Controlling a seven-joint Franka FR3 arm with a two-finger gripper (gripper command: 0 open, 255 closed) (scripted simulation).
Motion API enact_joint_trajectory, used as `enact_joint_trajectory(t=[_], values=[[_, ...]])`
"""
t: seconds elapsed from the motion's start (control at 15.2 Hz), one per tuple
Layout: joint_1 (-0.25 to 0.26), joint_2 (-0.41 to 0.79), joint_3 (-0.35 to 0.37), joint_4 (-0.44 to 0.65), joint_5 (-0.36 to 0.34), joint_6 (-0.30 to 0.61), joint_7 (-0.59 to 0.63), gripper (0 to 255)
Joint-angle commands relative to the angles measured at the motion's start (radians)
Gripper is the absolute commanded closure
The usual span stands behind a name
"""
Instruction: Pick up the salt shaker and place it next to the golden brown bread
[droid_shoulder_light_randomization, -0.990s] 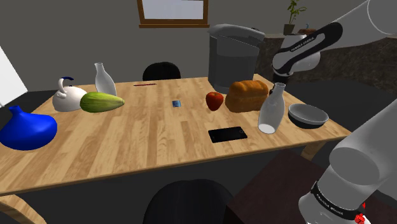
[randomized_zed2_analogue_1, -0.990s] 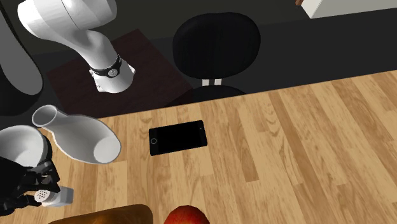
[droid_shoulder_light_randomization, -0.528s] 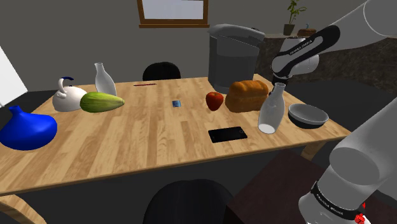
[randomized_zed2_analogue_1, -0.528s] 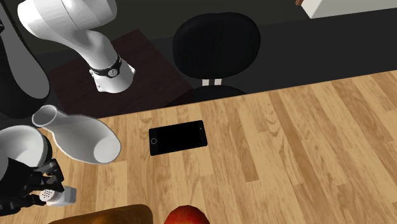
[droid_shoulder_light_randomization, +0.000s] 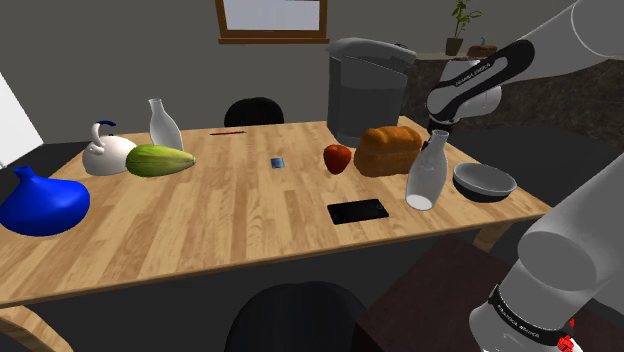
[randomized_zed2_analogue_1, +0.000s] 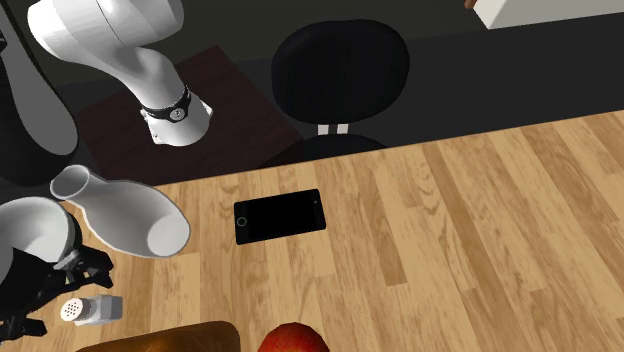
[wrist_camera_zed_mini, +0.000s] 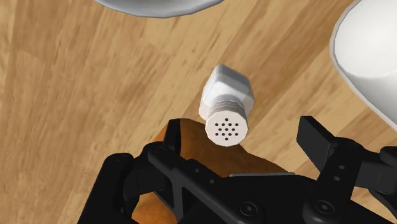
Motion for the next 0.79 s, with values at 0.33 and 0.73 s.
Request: enact_joint_trajectory(t=[0.33, 0.73], values=[[-0.003, -0.091, 0.021, 0.051, -0.018, -0.14, 0.017, 0], [-0.003, -0.091, 0.021, 0.051, -0.018, -0.14, 0.017, 0]])
